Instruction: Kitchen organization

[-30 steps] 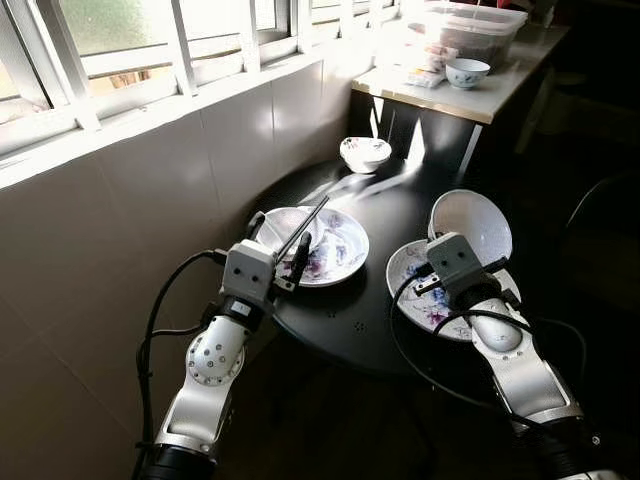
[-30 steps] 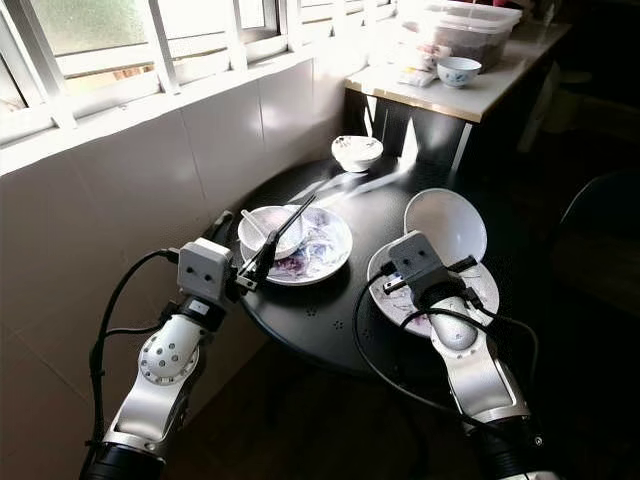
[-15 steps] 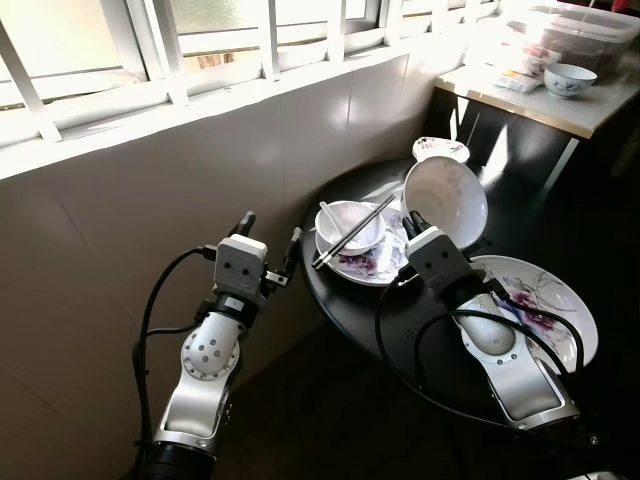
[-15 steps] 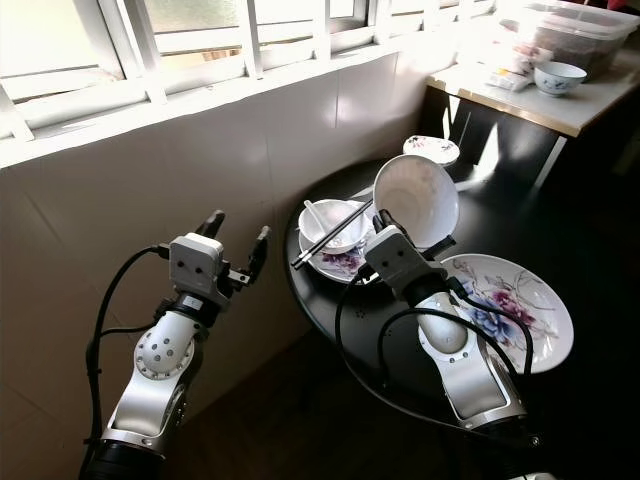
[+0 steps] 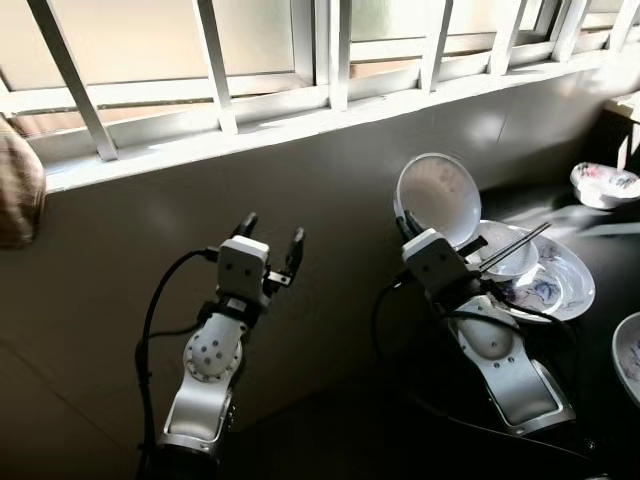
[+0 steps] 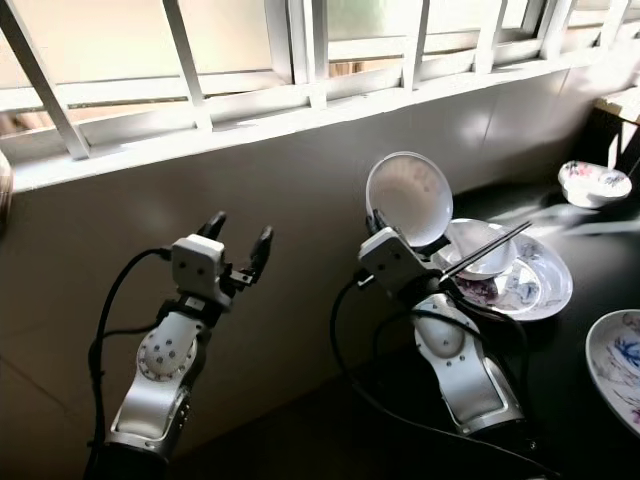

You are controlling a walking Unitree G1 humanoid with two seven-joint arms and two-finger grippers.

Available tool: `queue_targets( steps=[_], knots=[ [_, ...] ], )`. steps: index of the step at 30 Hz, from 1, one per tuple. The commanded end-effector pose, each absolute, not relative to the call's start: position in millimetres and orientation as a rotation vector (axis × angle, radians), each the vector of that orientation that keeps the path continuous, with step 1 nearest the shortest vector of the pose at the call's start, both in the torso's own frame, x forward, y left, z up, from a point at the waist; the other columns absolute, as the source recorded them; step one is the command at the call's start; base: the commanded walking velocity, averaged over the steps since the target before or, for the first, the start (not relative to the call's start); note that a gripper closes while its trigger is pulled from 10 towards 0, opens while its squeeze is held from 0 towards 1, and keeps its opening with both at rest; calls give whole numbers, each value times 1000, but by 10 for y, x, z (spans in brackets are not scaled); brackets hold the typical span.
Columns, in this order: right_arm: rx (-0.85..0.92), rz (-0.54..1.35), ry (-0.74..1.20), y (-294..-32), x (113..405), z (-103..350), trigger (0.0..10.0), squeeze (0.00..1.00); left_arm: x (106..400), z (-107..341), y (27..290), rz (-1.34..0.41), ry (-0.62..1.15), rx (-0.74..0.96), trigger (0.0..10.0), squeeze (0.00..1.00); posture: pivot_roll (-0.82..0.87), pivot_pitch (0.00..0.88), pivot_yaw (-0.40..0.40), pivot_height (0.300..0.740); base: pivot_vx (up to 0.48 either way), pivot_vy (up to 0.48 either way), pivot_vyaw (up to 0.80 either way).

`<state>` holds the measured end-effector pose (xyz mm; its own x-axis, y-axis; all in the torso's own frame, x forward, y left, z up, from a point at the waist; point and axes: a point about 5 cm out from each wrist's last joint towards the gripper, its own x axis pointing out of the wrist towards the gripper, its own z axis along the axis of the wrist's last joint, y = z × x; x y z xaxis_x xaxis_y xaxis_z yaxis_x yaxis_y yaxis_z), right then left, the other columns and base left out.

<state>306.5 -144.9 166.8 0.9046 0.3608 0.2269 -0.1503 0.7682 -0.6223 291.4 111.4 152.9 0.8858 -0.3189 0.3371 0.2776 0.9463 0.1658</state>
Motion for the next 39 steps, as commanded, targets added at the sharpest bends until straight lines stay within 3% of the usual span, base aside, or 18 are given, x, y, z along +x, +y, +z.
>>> queue_targets(
  steps=[1, 26, 39],
  knots=[
    [-630, 313, -408, -1355, 3063, 1771, 0, 0, 2914, 1564, 1171, -295, -388, 132, 10000, 0, 57, 0, -34, 740, 0, 0, 800],
    [-618, 332, -436, -1294, 3055, 1773, 0, 0, 2912, 1578, 1206, -283, -394, 123, 10000, 0, 68, 0, -33, 740, 0, 0, 800],
    [-616, 333, -474, -1247, 3036, 1802, 0, 0, 2922, 1598, 1216, -294, -396, 128, 10000, 0, 74, 0, -26, 740, 0, 472, 800]
  ],
)
